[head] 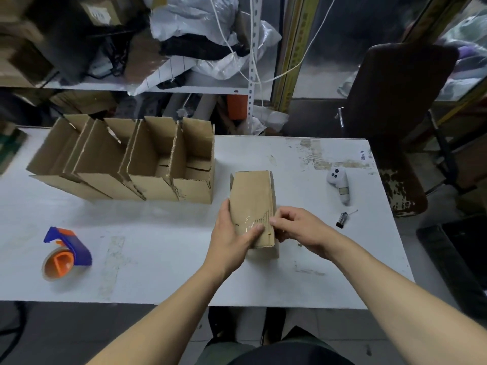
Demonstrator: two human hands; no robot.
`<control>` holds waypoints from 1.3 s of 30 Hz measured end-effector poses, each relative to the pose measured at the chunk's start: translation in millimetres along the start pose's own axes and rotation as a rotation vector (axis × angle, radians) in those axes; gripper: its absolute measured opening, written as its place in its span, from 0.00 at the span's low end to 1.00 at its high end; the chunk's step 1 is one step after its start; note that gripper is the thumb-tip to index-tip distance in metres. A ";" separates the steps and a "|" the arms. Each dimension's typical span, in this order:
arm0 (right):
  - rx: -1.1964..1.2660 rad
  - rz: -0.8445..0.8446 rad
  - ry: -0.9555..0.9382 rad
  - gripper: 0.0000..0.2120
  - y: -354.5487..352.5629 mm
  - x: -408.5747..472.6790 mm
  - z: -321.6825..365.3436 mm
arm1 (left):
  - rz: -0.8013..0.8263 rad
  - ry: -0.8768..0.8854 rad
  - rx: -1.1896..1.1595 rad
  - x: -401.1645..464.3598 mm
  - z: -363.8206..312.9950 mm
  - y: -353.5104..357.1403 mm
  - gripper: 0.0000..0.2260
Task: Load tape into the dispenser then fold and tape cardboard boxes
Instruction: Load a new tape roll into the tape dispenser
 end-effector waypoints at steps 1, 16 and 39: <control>0.058 -0.036 -0.035 0.07 -2.0 -0.1 0.8 | 0.006 -0.019 -0.064 0.9 2.7 -3.9 0.32; -0.391 -0.350 0.390 0.60 -28.4 -12.1 -70.5 | 0.171 -0.328 -0.389 1.5 90.6 -8.6 0.26; -1.065 -0.073 -0.200 0.25 94.9 44.0 9.2 | -0.017 -0.293 0.155 -7.6 110.6 -67.7 0.18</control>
Point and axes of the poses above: each hand's wrist, its own x-axis towards the middle knuckle, its own y-axis out of the palm, z = x × y, the point moved 9 cm from there along x, towards the middle knuckle, and after that the axes turned 1 degree about z, right-handed, at the moved point
